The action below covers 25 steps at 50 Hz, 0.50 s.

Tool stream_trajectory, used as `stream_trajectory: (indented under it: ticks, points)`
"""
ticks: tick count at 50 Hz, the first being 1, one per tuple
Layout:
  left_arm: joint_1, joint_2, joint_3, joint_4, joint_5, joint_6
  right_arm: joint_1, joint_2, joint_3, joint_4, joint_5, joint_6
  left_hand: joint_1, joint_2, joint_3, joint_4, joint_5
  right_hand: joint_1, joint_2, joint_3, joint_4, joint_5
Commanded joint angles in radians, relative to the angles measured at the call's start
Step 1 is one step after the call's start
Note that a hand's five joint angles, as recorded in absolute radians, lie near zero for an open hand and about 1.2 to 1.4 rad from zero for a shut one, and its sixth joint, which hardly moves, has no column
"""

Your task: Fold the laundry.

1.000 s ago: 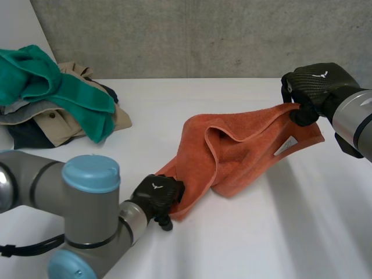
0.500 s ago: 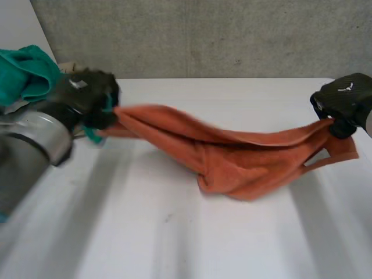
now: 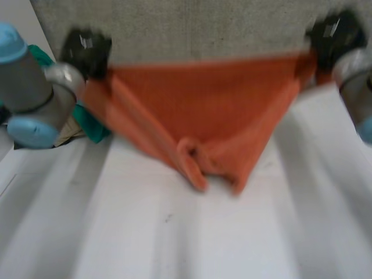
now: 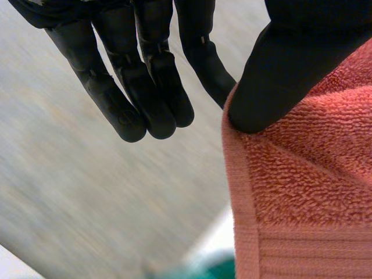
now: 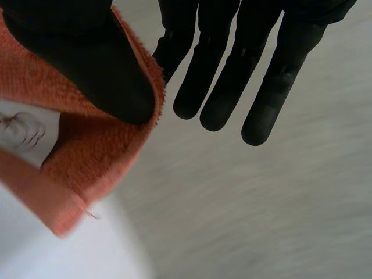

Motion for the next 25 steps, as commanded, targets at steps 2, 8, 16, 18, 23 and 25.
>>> stream_trajectory:
  ticks: [2,8,16,18,23,25]
  points:
    - [-0.028,0.068,0.284,0.178,-0.033,-0.110,0.029,0.028,-0.268,-0.338,0.103,0.198,0.233,0.201,0.208,0.201,0.238,0.269,0.219,0.205,0.201,0.208]
    - [-0.025,0.145,0.129,0.190,-0.014,-0.120,0.037,0.005,-0.219,-0.327,0.064,0.206,0.233,0.201,0.208,0.201,0.238,0.269,0.219,0.205,0.201,0.208]
    - [-0.009,0.212,-0.232,0.226,-0.002,-0.126,-0.005,-0.041,0.048,-0.326,0.037,0.209,0.233,0.201,0.208,0.201,0.238,0.269,0.219,0.205,0.201,0.208]
    - [-0.009,0.215,-0.309,0.242,-0.003,-0.126,-0.012,-0.047,0.118,-0.329,0.018,0.207,0.233,0.201,0.208,0.201,0.238,0.269,0.219,0.205,0.201,0.208]
    - [-0.006,0.189,-0.547,0.333,0.003,-0.124,-0.048,-0.038,0.348,-0.341,-0.072,0.202,0.233,0.201,0.208,0.201,0.238,0.269,0.219,0.205,0.201,0.208]
    - [-0.006,0.166,-0.599,0.362,0.009,-0.121,-0.058,-0.023,0.404,-0.344,-0.098,0.199,0.233,0.201,0.208,0.201,0.238,0.269,0.219,0.205,0.201,0.208]
